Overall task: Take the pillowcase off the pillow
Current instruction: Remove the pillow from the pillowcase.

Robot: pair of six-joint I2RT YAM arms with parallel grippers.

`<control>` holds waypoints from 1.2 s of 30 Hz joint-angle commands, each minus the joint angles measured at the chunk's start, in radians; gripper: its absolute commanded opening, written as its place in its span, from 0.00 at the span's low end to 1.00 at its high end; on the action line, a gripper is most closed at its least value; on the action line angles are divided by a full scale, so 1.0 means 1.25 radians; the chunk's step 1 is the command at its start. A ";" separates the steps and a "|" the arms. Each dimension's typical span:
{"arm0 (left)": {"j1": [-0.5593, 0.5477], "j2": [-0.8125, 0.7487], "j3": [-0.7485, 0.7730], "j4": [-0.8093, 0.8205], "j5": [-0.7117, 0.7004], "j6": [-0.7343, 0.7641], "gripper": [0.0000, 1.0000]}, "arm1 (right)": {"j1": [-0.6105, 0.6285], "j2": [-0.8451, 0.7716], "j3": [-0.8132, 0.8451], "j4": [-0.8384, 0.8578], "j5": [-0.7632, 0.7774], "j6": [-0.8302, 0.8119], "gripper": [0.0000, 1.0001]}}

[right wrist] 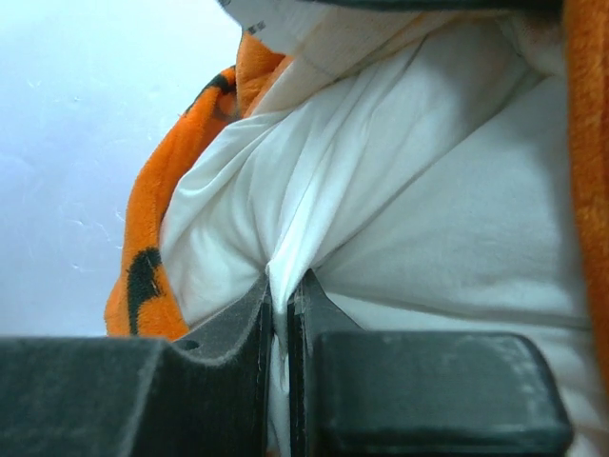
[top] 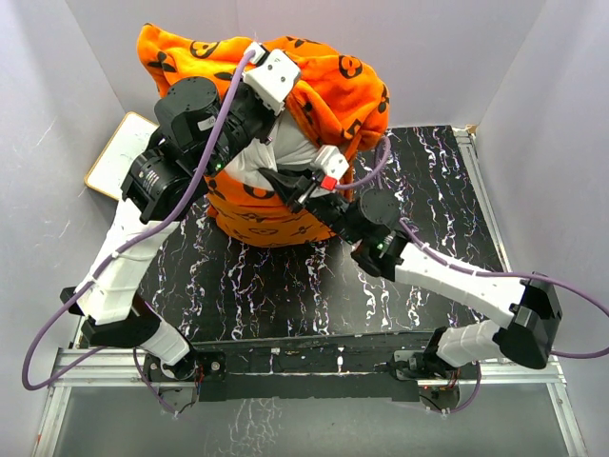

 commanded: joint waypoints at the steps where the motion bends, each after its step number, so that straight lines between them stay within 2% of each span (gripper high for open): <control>1: -0.023 -0.036 0.030 0.324 0.075 -0.023 0.00 | 0.088 0.006 -0.126 -0.198 -0.095 0.055 0.08; 7: -0.023 -0.033 0.014 0.393 0.017 0.016 0.00 | 0.147 -0.069 -0.291 -0.206 -0.020 0.102 0.08; 11: -0.023 -0.046 -0.070 0.618 -0.127 0.102 0.00 | 0.174 -0.121 -0.370 -0.204 0.031 0.132 0.08; 13: -0.023 -0.021 -0.054 0.625 -0.165 0.157 0.00 | 0.181 -0.144 -0.388 -0.215 0.047 0.137 0.08; 15: -0.023 0.011 -0.008 0.532 -0.180 0.172 0.00 | 0.185 -0.166 -0.392 -0.232 0.063 0.136 0.08; 18: -0.023 0.056 0.032 0.309 -0.198 0.162 0.00 | 0.186 -0.195 -0.394 -0.252 0.081 0.131 0.08; 20: -0.023 0.084 0.058 0.174 -0.219 0.122 0.00 | 0.186 -0.213 -0.393 -0.267 0.091 0.128 0.08; 23: -0.023 0.151 0.160 -0.080 -0.209 0.035 0.00 | 0.186 -0.244 -0.391 -0.297 0.117 0.124 0.08; 25: -0.023 0.194 0.233 -0.238 -0.168 -0.019 0.00 | 0.186 -0.273 -0.391 -0.304 0.139 0.115 0.08; 27: -0.023 0.204 0.237 -0.333 -0.111 -0.078 0.00 | 0.186 -0.298 -0.378 -0.320 0.159 0.106 0.08; 32: 0.006 0.201 0.190 -0.502 0.060 -0.201 0.00 | 0.186 -0.341 -0.313 -0.384 0.145 0.044 0.08; 36: 0.114 0.210 0.173 -0.564 0.256 -0.300 0.00 | 0.186 -0.391 -0.258 -0.440 0.135 -0.012 0.09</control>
